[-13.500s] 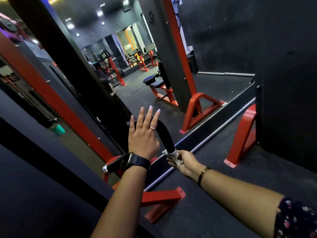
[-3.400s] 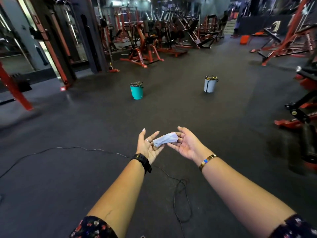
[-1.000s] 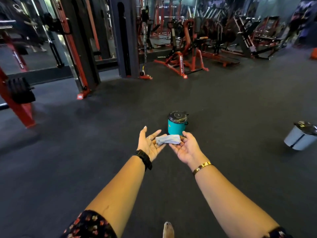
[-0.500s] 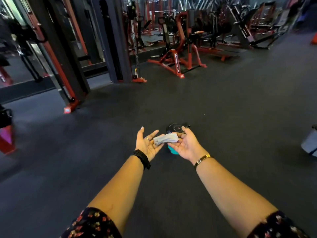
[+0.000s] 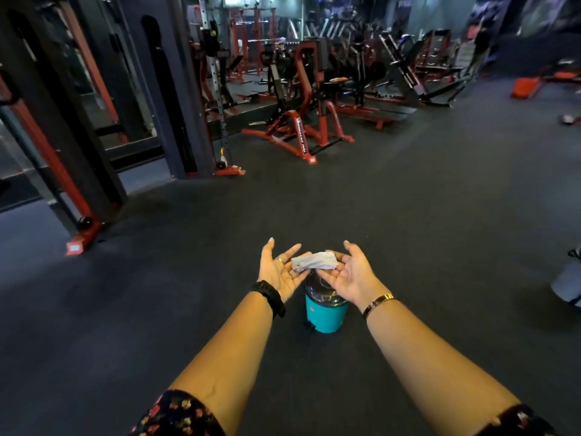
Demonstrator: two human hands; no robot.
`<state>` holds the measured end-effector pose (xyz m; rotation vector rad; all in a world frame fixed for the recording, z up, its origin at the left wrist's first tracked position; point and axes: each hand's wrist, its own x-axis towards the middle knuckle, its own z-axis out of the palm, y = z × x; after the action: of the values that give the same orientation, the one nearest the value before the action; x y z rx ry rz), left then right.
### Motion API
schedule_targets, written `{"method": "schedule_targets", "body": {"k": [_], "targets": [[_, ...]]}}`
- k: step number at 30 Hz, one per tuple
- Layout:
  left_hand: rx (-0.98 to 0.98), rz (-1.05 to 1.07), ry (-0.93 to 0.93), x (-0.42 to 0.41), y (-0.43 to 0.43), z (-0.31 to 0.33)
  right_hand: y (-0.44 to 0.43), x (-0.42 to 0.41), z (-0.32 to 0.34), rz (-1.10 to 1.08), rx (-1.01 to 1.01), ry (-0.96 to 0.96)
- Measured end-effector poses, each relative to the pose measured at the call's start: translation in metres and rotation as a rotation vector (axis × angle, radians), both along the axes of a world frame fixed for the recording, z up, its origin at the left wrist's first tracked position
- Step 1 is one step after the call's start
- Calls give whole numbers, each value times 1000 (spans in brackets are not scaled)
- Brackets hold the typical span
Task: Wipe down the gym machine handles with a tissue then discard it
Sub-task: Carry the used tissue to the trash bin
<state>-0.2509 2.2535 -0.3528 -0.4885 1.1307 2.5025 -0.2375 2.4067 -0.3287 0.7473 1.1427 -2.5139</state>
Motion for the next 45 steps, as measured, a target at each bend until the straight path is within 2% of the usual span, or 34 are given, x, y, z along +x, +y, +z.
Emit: {"method": "schedule_targets", "body": {"k": [10, 23, 35, 45], "targets": [[-28, -155, -12, -160, -29, -6, -27, -141, -9, -130, 34, -2], [-64, -368, -13, -346, 12, -4, 7, -299, -9, -283, 35, -3], [-13, -537, -29, -438, 35, -3, 14, -367, -4, -472, 48, -6], [-10, -711, -30, -505, 16, -27, -34, -416, -24, -693, 74, -31]]}}
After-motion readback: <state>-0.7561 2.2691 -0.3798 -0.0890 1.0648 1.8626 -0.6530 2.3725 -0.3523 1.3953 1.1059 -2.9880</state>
